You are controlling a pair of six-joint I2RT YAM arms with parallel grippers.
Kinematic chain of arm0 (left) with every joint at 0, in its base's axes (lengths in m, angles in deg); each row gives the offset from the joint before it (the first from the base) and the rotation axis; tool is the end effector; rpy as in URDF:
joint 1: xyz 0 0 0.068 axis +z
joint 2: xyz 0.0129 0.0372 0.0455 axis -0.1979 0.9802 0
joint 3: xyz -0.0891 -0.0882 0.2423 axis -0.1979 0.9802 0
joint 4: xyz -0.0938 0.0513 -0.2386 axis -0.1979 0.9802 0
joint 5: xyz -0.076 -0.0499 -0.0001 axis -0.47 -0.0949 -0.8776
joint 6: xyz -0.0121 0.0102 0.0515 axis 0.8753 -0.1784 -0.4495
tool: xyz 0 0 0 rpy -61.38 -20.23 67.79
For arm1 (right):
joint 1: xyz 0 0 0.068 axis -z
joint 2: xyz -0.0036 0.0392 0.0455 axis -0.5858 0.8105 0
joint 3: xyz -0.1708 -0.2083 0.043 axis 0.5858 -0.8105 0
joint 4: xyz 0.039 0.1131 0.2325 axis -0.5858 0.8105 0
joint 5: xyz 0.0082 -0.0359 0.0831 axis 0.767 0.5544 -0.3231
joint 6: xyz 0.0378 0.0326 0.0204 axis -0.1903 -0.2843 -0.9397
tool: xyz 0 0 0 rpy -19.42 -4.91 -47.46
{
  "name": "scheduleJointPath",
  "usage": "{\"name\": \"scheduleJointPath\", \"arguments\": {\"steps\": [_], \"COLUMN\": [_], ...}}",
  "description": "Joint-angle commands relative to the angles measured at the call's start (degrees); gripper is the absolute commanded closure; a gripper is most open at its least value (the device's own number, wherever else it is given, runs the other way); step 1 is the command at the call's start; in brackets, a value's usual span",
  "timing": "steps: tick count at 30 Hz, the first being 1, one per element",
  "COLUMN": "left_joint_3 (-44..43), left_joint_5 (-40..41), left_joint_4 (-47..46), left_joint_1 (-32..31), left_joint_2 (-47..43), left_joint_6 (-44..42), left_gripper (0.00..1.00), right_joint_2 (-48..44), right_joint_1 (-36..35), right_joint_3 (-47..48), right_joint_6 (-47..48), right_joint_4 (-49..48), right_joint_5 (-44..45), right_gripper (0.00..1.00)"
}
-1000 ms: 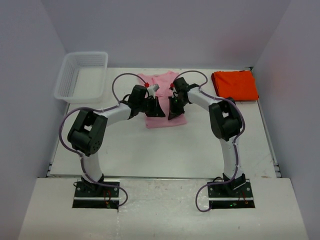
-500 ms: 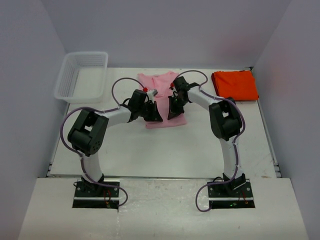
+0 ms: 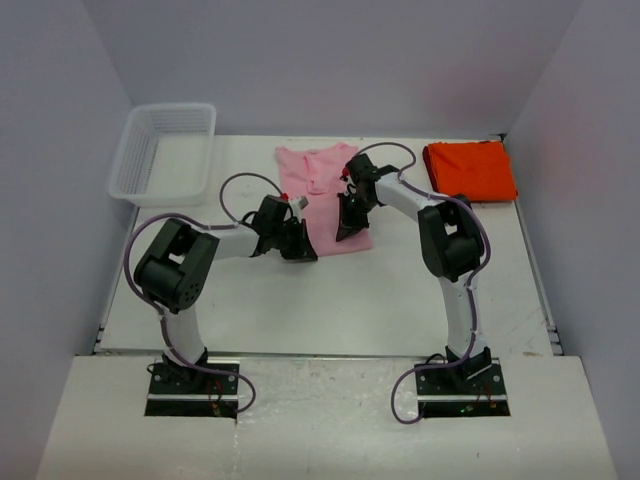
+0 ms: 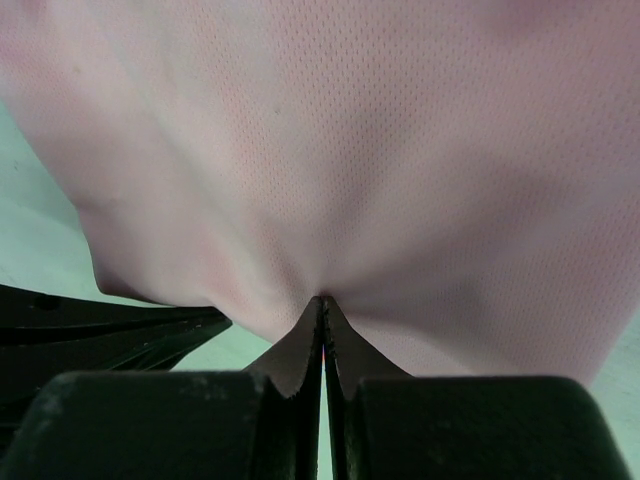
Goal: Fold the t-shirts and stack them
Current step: Fold the folded rectangular tshirt in 1/3 of the way
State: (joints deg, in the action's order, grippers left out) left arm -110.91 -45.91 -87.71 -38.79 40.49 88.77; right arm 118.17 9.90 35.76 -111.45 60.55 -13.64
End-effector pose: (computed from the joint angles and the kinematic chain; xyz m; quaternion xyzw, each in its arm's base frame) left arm 0.3149 -0.1802 0.1270 0.0350 0.9203 -0.3443 0.1821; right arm 0.4061 0.2116 0.1545 -0.0264 0.9718 0.2260 0.0626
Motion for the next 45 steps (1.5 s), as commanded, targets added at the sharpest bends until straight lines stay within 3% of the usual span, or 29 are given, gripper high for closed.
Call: {"name": "scheduleJointPath", "arguments": {"steps": [1,5,12,20,24,34,45], "left_joint_3": [2.1,4.0,9.7,4.6,1.5,2.4,0.0], "left_joint_5": [1.5,0.1,0.4,6.7,8.2,9.0,9.6], "left_joint_4": [-0.7,-2.1,-1.3,8.6,10.7,4.3,2.8], "left_joint_1": [0.5,0.1,-1.8,-2.2,-2.2,-2.2,-1.5], "left_joint_2": [1.7,0.2,-15.9,-28.8,-24.2,-11.2,-4.2], "left_joint_6": [-0.4,-0.1,2.1,1.0,0.6,0.5,-0.4], "left_gripper": [1.0,1.0,1.0,1.0,1.0,1.0,1.0], "right_joint_2": [-0.4,-1.8,-3.1,-4.3,-4.5,-4.5,-5.2], "right_joint_1": [0.1,0.1,0.1,0.1,0.1,0.1,0.1], "right_joint_3": [1.1,-0.8,-3.3,-7.9,-8.4,-8.1,-8.8], "right_joint_6": [-1.0,-0.1,-0.4,-0.9,-0.7,-0.3,-0.1], "right_joint_4": [0.9,0.4,-0.9,-3.5,-3.7,-3.5,-3.2], "right_joint_5": [-0.8,-0.8,-1.6,-1.9,-2.1,-1.9,-1.4], "right_gripper": [1.0,1.0,1.0,1.0,1.0,1.0,1.0]}}
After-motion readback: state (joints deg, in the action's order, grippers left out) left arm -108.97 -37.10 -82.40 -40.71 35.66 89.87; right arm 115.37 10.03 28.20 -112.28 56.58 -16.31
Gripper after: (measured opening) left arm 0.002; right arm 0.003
